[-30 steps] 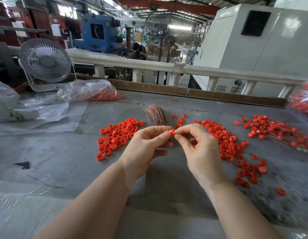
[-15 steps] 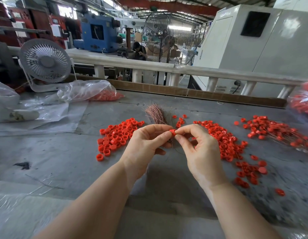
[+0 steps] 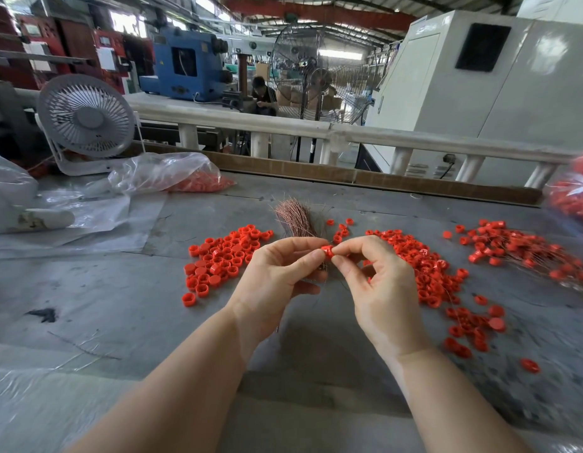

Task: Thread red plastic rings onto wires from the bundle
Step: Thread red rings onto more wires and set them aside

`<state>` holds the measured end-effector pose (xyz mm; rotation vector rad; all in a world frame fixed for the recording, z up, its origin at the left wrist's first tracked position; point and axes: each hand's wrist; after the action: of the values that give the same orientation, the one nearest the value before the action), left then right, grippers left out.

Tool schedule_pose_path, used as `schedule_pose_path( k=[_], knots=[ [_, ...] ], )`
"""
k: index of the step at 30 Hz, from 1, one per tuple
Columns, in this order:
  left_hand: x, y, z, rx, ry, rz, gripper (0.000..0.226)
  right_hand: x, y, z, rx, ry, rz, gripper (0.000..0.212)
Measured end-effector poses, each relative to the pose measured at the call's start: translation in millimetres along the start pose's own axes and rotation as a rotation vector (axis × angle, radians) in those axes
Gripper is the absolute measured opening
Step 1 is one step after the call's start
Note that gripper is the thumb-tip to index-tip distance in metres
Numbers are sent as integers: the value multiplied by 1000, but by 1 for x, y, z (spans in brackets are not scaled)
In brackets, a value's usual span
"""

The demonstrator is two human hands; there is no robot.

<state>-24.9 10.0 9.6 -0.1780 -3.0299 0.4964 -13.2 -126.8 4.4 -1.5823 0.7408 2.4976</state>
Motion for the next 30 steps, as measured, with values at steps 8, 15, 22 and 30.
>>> schedule_pose_path(
  k=[8,15,22,30],
  knots=[
    [1,-1,-2,130,40,65,17,0,0,1,12,-13,4,5],
    [0,-1,-2,157,73,50,17,0,0,1,28,-16,14,5],
    [1,-3,-2,138,69,29,24,1,0,0,37,-5,21,5],
    [1,-3,-2,131,68,45,26,1,0,-1,10,-23,17,6]
  ],
)
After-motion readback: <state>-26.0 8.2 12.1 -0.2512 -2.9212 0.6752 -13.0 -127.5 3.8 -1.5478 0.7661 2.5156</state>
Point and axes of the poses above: each hand's wrist, its own x-axis away from the middle knuckle, its own y-axis out of the back of the hand, z = x × y, and after that the axes turned 12 degrees about y, right-handed
